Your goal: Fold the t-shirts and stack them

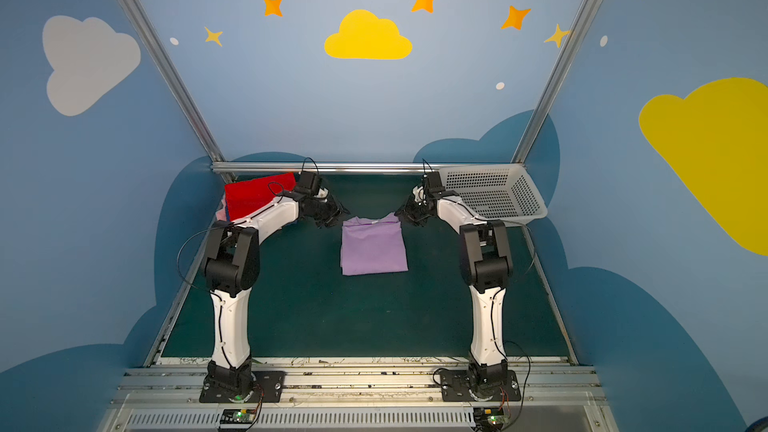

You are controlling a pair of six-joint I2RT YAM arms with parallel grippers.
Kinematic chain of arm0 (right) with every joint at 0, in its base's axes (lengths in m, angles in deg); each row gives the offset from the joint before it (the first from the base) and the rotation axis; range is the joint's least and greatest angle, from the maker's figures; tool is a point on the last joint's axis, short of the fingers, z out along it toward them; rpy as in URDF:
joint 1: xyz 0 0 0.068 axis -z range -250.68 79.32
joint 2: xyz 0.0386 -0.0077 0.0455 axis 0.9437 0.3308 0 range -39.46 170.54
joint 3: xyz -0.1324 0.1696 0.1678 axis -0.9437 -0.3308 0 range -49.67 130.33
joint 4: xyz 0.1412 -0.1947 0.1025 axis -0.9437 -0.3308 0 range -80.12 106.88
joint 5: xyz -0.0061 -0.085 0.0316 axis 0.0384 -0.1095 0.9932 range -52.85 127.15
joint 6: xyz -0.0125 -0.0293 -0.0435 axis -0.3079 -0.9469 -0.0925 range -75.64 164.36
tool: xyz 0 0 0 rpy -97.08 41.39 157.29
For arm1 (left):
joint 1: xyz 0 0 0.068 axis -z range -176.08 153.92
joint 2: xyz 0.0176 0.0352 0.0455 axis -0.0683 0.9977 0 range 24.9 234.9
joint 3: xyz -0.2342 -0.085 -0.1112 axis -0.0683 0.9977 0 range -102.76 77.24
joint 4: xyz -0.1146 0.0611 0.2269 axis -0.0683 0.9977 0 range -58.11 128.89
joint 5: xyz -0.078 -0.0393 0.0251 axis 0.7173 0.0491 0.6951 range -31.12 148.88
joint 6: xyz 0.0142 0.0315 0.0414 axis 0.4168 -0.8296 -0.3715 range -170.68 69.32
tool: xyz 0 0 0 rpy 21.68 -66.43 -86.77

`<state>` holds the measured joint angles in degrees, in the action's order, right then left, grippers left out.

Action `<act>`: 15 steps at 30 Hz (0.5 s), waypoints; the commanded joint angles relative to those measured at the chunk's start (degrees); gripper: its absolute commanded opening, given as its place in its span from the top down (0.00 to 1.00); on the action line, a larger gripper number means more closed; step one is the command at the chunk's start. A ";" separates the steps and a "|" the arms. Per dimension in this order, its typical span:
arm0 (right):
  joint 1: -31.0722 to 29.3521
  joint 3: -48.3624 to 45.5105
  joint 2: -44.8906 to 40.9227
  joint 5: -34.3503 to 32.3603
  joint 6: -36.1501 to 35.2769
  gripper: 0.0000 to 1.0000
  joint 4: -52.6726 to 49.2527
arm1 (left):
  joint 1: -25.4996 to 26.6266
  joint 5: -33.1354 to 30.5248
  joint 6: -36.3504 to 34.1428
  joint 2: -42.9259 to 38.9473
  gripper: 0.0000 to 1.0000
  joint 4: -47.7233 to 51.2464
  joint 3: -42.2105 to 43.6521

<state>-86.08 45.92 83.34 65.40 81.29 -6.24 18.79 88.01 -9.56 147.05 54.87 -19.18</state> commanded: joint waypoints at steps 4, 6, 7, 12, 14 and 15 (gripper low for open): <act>0.37 -6.48 -10.15 -4.95 -3.49 0.57 0.95 | 1.29 -1.70 -2.89 -5.64 0.51 3.23 0.98; 0.26 -6.97 -9.49 -4.81 -4.78 0.51 -0.50 | 1.38 -1.08 -2.65 -4.71 0.47 2.94 2.29; 0.20 -7.03 -8.83 -4.70 -5.38 0.49 -1.54 | 1.39 -0.82 -2.49 -4.35 0.46 2.25 3.44; 0.00 -8.13 -5.66 -3.87 -5.86 0.46 -1.41 | 1.43 -1.52 -2.85 -2.26 0.41 0.71 6.36; -0.06 -7.81 -3.97 -3.46 -5.64 0.46 -0.97 | 1.48 -2.20 -2.98 -1.49 0.41 0.59 6.32; -0.05 -7.26 -2.91 -3.09 -5.51 0.46 -0.95 | 1.48 -2.14 -2.85 -1.05 0.41 0.29 6.33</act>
<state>-85.88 38.66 77.95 61.86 76.59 -6.15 20.54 86.72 -11.33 145.02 55.13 -12.93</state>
